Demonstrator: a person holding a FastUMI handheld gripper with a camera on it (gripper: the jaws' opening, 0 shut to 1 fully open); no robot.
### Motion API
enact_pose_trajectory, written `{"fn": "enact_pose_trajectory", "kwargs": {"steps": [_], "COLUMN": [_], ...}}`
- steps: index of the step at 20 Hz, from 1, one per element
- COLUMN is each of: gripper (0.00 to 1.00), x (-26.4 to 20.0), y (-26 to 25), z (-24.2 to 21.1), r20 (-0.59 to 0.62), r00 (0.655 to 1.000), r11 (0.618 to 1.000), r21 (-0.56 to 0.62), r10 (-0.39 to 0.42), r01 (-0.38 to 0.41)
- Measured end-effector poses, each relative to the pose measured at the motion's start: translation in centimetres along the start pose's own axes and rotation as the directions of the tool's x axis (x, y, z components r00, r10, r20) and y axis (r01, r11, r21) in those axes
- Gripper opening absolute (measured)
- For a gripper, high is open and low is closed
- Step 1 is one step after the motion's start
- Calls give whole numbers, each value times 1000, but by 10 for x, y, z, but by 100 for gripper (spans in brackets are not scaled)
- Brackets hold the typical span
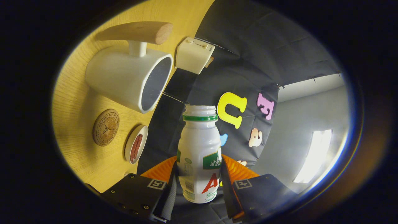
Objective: Take the bottle from table, then pour the juice into the cup, finally place the bottle on the coaster
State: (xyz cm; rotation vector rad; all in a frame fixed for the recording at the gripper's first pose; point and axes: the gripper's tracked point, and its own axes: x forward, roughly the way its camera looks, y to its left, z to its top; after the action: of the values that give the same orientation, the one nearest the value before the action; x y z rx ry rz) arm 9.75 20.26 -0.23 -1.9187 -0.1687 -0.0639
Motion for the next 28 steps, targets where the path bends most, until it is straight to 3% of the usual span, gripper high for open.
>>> {"fn": "enact_pose_trajectory", "kwargs": {"steps": [28], "gripper": [64], "x": [-11], "y": [-9], "z": [25], "r20": [120], "r00": [988], "r11": [964], "r21": [-239], "r10": [-93], "r01": [119]}}
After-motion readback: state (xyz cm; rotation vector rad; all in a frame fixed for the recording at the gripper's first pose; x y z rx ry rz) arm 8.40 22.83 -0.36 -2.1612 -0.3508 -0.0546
